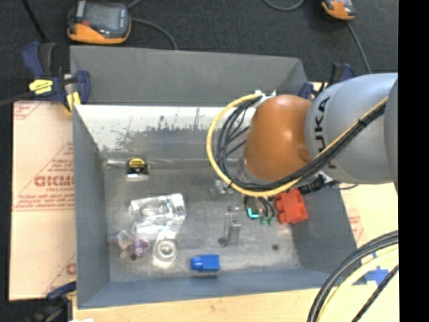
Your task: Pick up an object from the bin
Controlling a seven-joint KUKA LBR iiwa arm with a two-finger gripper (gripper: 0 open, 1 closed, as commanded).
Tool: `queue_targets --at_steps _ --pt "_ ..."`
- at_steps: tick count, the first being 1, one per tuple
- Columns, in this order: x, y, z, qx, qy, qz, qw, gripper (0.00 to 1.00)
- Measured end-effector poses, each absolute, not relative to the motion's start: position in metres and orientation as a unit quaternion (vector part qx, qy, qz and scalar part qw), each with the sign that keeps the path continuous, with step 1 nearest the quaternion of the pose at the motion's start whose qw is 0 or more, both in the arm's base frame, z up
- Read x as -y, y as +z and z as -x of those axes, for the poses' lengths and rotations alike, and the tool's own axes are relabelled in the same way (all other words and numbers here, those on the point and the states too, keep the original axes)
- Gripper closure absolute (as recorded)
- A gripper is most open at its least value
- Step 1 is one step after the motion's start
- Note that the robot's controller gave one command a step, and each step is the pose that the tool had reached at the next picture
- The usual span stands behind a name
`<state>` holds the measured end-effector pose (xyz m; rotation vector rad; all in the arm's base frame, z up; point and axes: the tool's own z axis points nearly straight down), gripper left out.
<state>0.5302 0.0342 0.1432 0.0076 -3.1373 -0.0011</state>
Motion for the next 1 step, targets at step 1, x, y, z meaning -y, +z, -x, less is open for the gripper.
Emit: queue_targets --at_steps 1 --pt "-0.0353 0.0693 -0.5085 0.998 0.0 0.064 0.006 0.0"
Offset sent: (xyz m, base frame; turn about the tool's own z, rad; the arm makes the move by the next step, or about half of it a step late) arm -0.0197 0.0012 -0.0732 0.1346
